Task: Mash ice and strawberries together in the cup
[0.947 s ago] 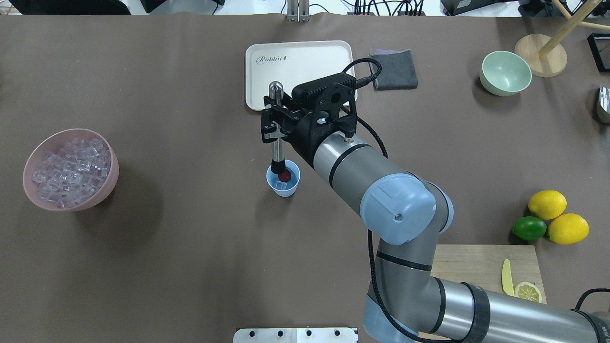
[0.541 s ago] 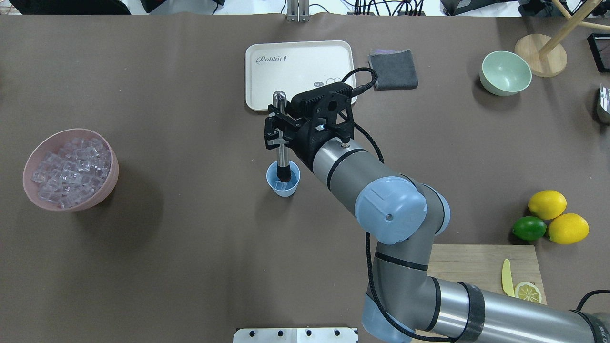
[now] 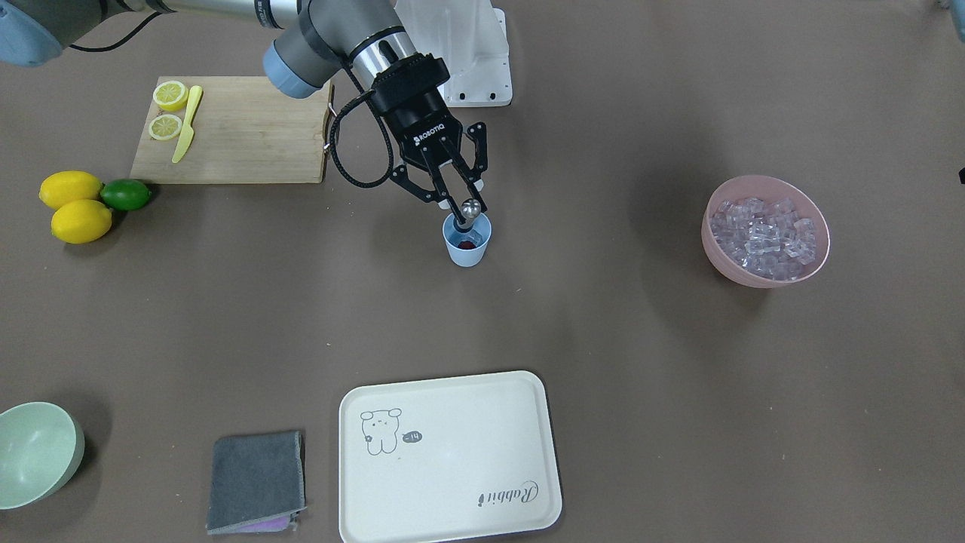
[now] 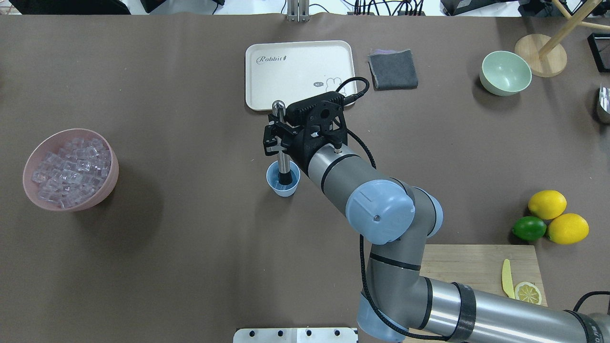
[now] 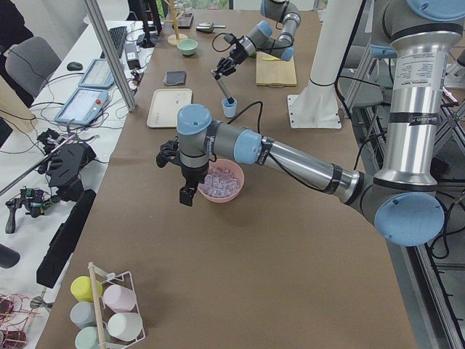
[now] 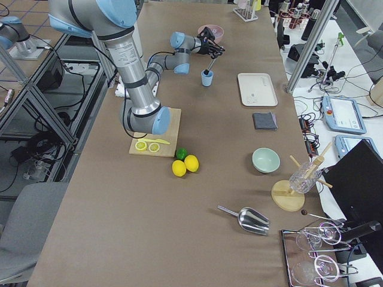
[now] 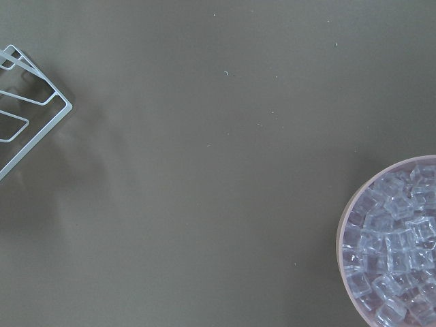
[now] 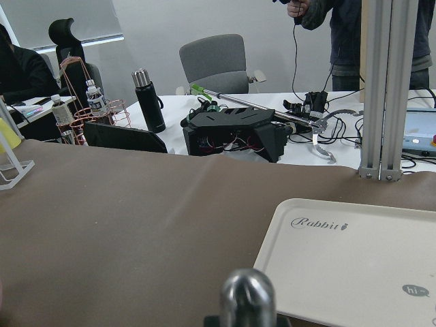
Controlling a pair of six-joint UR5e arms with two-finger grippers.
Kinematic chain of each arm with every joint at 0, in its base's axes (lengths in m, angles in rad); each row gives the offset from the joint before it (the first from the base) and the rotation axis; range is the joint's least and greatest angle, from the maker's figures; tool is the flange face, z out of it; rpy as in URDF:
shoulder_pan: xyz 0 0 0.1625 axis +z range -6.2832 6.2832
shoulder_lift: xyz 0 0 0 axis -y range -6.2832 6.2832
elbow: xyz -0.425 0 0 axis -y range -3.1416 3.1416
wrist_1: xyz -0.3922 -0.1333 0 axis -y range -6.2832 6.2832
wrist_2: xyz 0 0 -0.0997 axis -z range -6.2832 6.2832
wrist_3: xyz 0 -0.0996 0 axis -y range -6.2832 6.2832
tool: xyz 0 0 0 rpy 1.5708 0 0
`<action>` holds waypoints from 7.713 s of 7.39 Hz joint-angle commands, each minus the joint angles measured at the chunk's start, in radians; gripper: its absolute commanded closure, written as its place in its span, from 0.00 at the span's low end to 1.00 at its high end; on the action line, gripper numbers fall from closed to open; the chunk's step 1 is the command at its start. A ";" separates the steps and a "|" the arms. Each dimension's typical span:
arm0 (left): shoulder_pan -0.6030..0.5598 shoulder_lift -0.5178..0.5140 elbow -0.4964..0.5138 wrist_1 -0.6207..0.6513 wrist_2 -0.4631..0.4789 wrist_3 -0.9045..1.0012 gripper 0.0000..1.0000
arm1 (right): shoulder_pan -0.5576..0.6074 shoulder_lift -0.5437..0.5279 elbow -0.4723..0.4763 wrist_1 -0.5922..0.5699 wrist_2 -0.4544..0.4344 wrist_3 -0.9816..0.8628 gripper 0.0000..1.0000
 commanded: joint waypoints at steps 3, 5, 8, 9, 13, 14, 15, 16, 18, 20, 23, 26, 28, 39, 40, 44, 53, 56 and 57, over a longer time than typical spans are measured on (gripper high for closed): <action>-0.002 -0.003 -0.005 0.001 0.000 0.000 0.03 | 0.010 0.014 -0.055 0.060 0.026 0.003 1.00; -0.002 -0.003 -0.022 0.009 0.000 -0.003 0.03 | 0.075 0.005 -0.012 0.036 0.131 0.000 1.00; -0.011 0.009 -0.033 0.009 0.000 -0.008 0.03 | 0.222 -0.013 0.139 -0.267 0.286 0.009 1.00; -0.011 0.009 -0.027 0.011 0.002 -0.008 0.03 | 0.285 -0.044 0.161 -0.327 0.387 0.056 1.00; -0.023 0.029 -0.036 0.015 0.000 -0.009 0.03 | 0.549 -0.243 0.135 -0.496 0.881 0.055 1.00; -0.037 0.029 -0.037 0.015 0.000 -0.008 0.03 | 0.569 -0.289 0.103 -0.509 0.947 0.054 1.00; -0.040 0.029 -0.033 0.015 0.000 -0.008 0.03 | 0.582 -0.306 0.042 -0.509 0.998 0.037 1.00; -0.040 0.029 -0.037 0.015 -0.002 -0.008 0.03 | 0.600 -0.328 -0.008 -0.510 1.003 -0.006 1.00; -0.043 0.038 -0.045 0.014 -0.002 -0.008 0.03 | 0.693 -0.320 -0.192 -0.527 1.176 -0.087 1.00; -0.048 0.038 -0.056 0.015 -0.003 -0.009 0.03 | 0.694 -0.310 -0.282 -0.535 1.198 -0.133 1.00; -0.052 0.038 -0.057 0.014 -0.003 -0.009 0.03 | 0.686 -0.294 -0.366 -0.530 1.221 -0.141 1.00; -0.052 0.037 -0.057 0.014 -0.003 -0.009 0.03 | 0.675 -0.296 -0.371 -0.530 1.222 -0.141 1.00; -0.051 0.037 -0.056 0.014 -0.003 -0.009 0.03 | 0.672 -0.294 -0.373 -0.524 1.219 -0.138 0.00; -0.112 0.036 0.133 0.008 -0.015 0.123 0.03 | 1.037 -0.483 -0.274 -0.536 1.313 -0.642 0.00; -0.136 0.037 0.177 0.006 -0.015 0.199 0.03 | 1.094 -0.521 -0.253 -0.535 1.324 -0.690 0.00; -0.135 0.055 0.225 -0.005 -0.012 0.075 0.03 | 1.237 -0.649 -0.202 -0.620 1.322 -0.907 0.00; -0.133 0.057 0.231 -0.057 -0.006 0.078 0.03 | 1.220 -0.478 -0.161 -1.000 1.150 -1.029 0.00; -0.133 0.058 0.239 -0.057 -0.006 0.077 0.02 | 1.220 -0.492 -0.146 -0.998 1.150 -1.031 0.00; -0.133 0.057 0.249 -0.055 -0.006 0.069 0.03 | 1.220 -0.489 -0.145 -0.998 1.150 -1.031 0.00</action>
